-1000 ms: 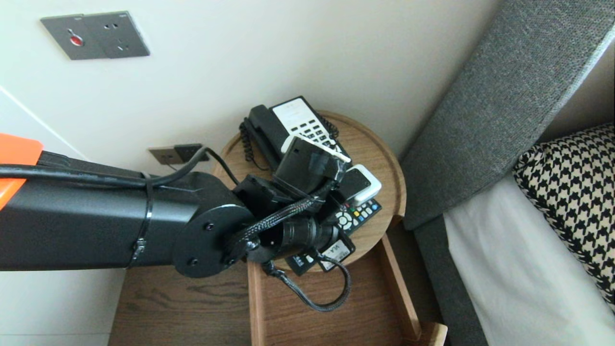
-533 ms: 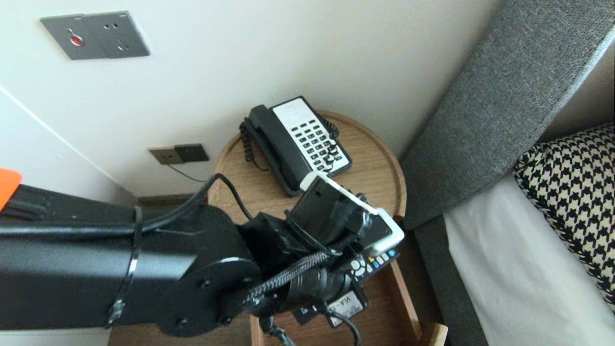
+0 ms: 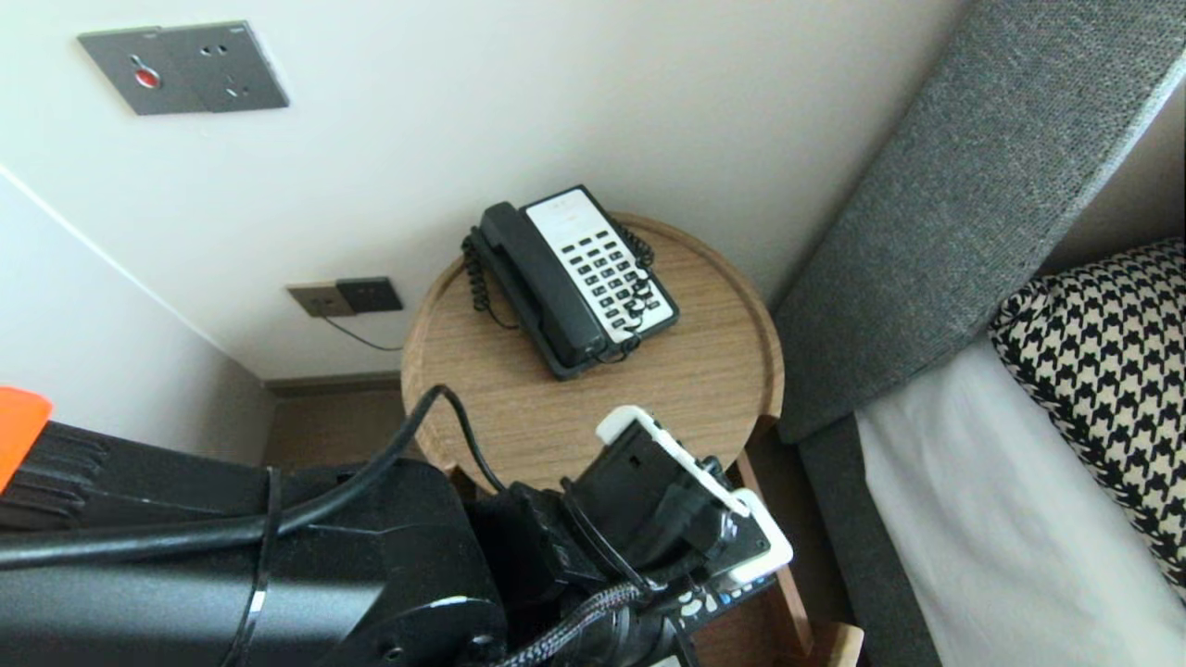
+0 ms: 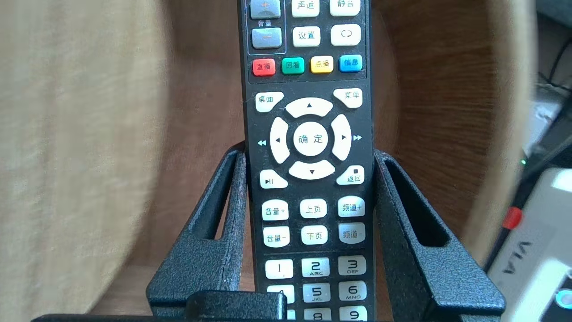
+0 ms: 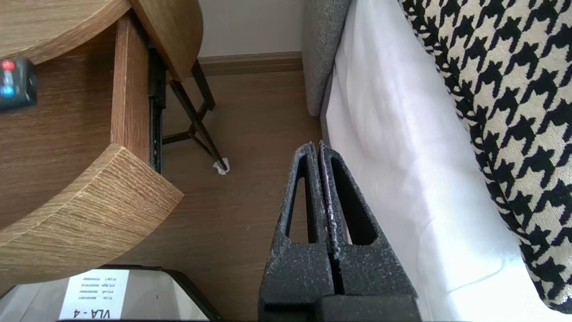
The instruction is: Put the remote controls on the table in the drawer one by one
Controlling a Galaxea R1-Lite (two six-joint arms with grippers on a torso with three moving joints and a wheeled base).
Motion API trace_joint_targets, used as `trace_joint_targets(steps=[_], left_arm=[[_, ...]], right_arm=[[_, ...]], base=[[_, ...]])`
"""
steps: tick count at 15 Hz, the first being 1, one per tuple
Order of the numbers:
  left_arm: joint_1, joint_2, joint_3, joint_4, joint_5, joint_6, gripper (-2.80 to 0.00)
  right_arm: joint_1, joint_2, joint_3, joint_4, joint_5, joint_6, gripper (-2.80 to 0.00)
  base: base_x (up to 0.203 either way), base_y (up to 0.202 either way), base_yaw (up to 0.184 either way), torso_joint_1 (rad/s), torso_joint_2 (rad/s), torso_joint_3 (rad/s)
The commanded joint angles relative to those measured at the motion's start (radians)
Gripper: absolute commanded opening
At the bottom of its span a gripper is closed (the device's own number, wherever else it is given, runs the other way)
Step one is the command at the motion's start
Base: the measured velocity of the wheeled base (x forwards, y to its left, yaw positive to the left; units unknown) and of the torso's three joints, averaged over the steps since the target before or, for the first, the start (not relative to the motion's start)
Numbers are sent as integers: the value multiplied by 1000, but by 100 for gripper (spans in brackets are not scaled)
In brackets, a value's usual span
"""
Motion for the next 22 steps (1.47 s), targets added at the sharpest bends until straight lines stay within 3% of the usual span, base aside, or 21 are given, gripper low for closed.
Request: trace_joint_targets(steps=[1,16,20,22], left_arm=[[-3,14,7,-1,0,1,-280],[-8,165,16,-25,2,-5,-280],[-6,187,39,-155,10,3,-280],[7,190,69,-243,14,42,-280]], right_arm=[[1,-2,0,0,0,0,-280],[1,-2,0,0,0,0,-280],[1,-2,0,0,0,0,-280],[1,-2,0,0,0,0,-280]], base=[[0,0,0,0,0,0],[0,0,0,0,0,0],[0,0,0,0,0,0],[0,0,0,0,0,0]])
